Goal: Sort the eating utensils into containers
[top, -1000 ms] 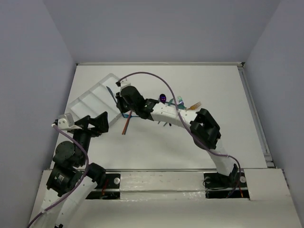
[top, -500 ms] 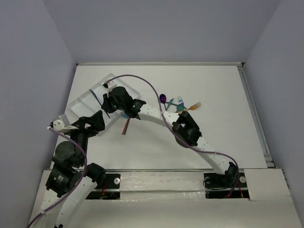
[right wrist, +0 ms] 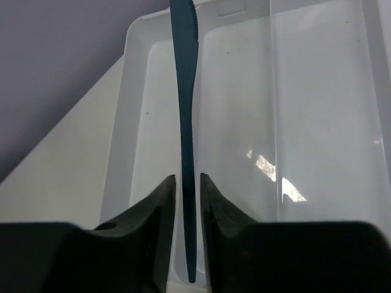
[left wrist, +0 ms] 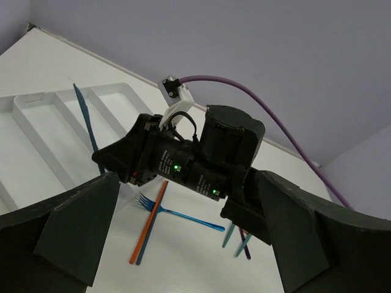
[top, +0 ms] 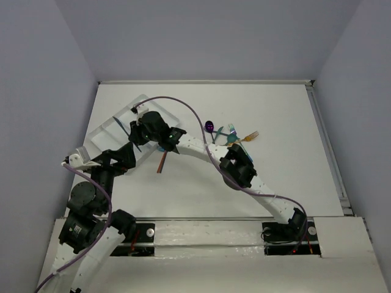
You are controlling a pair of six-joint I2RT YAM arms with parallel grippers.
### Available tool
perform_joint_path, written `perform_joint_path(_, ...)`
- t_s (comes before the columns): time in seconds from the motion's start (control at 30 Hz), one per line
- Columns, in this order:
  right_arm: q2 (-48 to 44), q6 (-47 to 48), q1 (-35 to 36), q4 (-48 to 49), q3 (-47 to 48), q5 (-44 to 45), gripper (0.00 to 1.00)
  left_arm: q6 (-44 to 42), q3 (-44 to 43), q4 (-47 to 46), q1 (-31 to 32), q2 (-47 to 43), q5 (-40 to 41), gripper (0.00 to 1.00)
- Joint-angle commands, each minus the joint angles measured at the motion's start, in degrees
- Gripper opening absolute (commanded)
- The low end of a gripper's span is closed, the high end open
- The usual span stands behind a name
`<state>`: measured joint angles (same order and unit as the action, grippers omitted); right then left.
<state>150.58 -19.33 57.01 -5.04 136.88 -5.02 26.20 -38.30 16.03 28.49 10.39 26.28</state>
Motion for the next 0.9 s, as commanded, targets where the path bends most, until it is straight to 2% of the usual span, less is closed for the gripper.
perform_joint_path(0.0,0.8,0.4,0.0,1.6,2.2,-0.7,0.35,-0.5,-1.1,-2.8,0.2,0.5,-0.8,0.99)
perform_joint_path(0.13,-0.6,0.5,0.0,2.5,0.8,-0.4,0.41,-0.6,-1.1,-2.8,0.2,0.5,-0.9,0.99)
perform_joint_path(0.3,-2.4,0.4,0.0,3.0,-0.7,-0.3,0.42,-0.6,-1.1,-2.9,0.2,0.3,-1.0,0.99)
perform_joint_path(0.4,-7.9,0.2,0.0,6.7,-6.3,1.9,0.42,-0.8,-1.0,-3.0,0.2,0.4,-1.1,0.99)
perform_joint_path(0.53,-15.9,-1.0,-1.0,10.5,-18.5,8.2,0.4,-0.9,-1.0,-3.0,0.2,0.4,-1.3,0.99)
perform_joint_path(0.57,-20.4,-1.1,-1.0,11.0,-21.3,10.8,0.4,-0.9,-0.9,-3.2,0.2,0.2,-1.4,0.99)
perform_joint_path(0.7,-31.9,-2.3,-2.3,10.9,-39.3,22.1,0.36,-1.2,-0.9,-3.2,0.2,-0.3,-1.4,0.99)
perform_joint_path(0.77,-38.0,-5.2,-4.7,7.6,-44.8,27.8,0.34,-1.3,-0.8,-3.3,0.2,-0.5,-1.5,0.99)
perform_joint_path(0.87,-44.8,-10.4,-8.6,-0.2,-57.8,30.8,0.33,-1.7,-0.7,-3.5,0.9,-1.1,-1.8,0.99)
